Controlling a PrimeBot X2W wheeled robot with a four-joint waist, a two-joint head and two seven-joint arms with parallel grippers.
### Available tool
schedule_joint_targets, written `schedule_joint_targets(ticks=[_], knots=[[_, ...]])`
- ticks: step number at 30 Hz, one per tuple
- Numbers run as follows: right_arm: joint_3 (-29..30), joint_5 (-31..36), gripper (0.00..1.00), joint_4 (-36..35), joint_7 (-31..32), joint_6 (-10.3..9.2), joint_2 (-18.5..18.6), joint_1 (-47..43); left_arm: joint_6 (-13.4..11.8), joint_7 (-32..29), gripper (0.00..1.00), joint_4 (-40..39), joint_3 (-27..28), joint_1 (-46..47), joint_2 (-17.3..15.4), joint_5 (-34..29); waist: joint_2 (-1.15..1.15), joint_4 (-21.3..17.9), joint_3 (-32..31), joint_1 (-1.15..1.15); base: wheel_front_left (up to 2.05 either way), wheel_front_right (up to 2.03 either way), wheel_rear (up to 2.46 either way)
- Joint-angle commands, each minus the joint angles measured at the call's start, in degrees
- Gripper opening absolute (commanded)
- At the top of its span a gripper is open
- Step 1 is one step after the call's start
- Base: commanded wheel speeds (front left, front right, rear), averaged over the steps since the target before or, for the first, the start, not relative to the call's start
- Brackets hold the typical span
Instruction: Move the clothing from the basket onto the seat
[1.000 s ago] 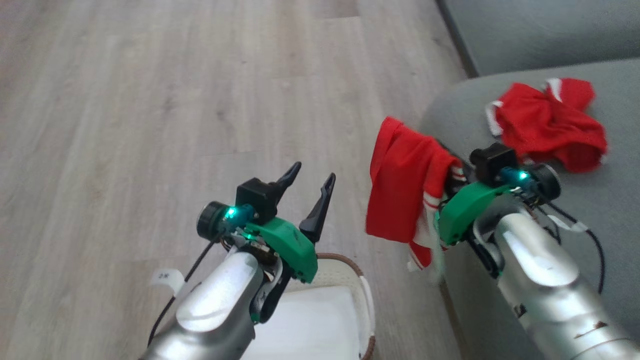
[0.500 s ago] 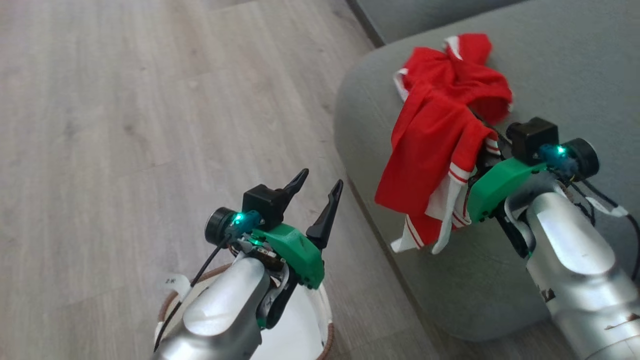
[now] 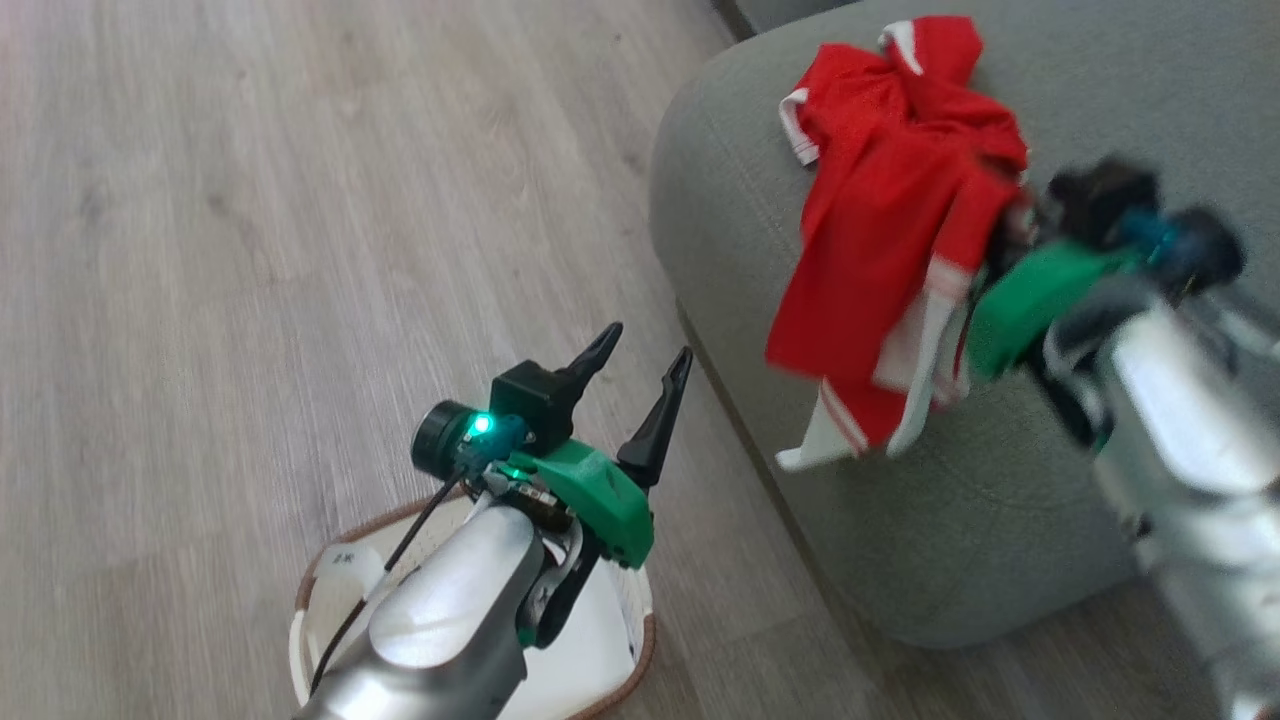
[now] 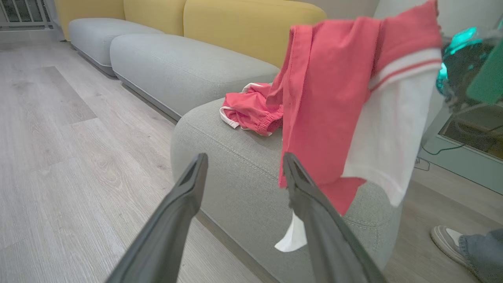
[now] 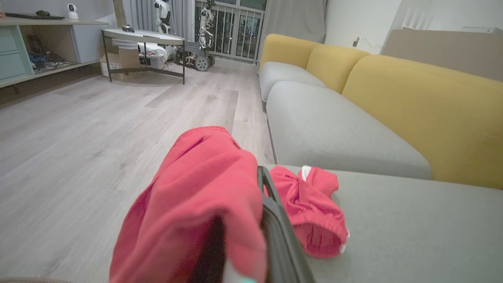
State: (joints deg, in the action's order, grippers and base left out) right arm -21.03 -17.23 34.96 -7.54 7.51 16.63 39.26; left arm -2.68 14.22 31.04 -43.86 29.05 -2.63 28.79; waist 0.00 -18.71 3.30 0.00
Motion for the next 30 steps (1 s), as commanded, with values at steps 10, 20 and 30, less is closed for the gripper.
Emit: schedule_joint_targets(ticks=[10, 20, 30], knots=[[-0.5, -4.0, 0.00, 1.0, 3.4, -0.02, 6.8, 20.5, -1.1, 0.8, 1.00, -4.6, 3.5, 5.9, -2.1, -3.2, 0.00, 5.7, 9.8, 0.00, 0.00, 0.00, 0.00], [5.1, 1.5, 0.00, 9.7, 4.3, -0.02, 17.3, 39.0, -2.4, 0.1, 1.00, -9.9, 4.2, 9.0, -5.1, -5.3, 0.00, 10.5, 18.7, 0.00, 0.00, 0.00, 0.00], [13.3, 8.4, 0.00, 21.0, 0.3, -0.02, 18.4, 40.2, -3.2, -1.7, 1.00, -13.7, 3.2, 10.4, -6.9, -6.8, 0.00, 13.5, 25.3, 0.00, 0.00, 0.00, 0.00]])
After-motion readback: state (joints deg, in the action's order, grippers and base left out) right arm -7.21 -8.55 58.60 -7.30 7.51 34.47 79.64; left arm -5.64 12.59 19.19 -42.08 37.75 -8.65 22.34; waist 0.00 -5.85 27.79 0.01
